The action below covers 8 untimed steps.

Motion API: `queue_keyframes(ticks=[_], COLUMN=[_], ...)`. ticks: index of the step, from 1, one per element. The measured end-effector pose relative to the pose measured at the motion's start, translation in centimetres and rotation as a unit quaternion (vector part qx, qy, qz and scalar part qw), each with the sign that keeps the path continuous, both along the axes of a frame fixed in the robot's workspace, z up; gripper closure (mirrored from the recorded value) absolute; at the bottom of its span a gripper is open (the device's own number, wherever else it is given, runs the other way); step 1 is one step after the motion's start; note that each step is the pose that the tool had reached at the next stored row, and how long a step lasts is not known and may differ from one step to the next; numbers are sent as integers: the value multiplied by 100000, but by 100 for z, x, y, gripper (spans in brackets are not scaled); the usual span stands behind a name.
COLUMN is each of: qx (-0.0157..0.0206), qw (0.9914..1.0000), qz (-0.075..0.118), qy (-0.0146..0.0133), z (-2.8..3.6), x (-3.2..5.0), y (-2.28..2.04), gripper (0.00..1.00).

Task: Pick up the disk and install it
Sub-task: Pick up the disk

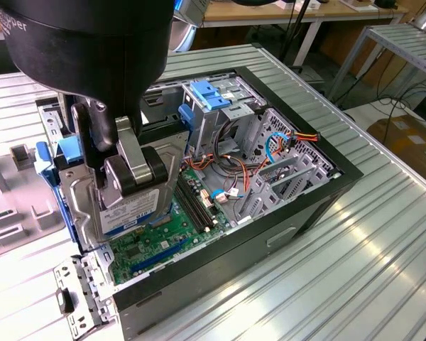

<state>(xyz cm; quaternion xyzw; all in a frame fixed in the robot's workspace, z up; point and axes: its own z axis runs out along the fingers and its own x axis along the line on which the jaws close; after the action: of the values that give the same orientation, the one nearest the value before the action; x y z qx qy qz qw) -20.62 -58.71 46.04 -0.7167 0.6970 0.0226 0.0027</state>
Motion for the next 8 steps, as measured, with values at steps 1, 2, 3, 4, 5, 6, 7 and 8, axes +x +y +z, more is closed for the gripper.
queue_keyframes(ticks=[1,2,3,4,5,6,7,8], qx=[-4,-1,2,-3,-2,-3,1,-4], qw=[100000,100000,100000,100000,100000,100000,100000,100000], qz=[2,2,1,1,1,2,1,0], qy=[0,0,-3,0,-1,-1,-1,0], z=[0,0,0,0,0,0,0,0], x=[5,10,15,21,28,35,39,49], y=[0,0,0,0,0,0,0,0], gripper=[64,64,64,64,64,64,64,64])
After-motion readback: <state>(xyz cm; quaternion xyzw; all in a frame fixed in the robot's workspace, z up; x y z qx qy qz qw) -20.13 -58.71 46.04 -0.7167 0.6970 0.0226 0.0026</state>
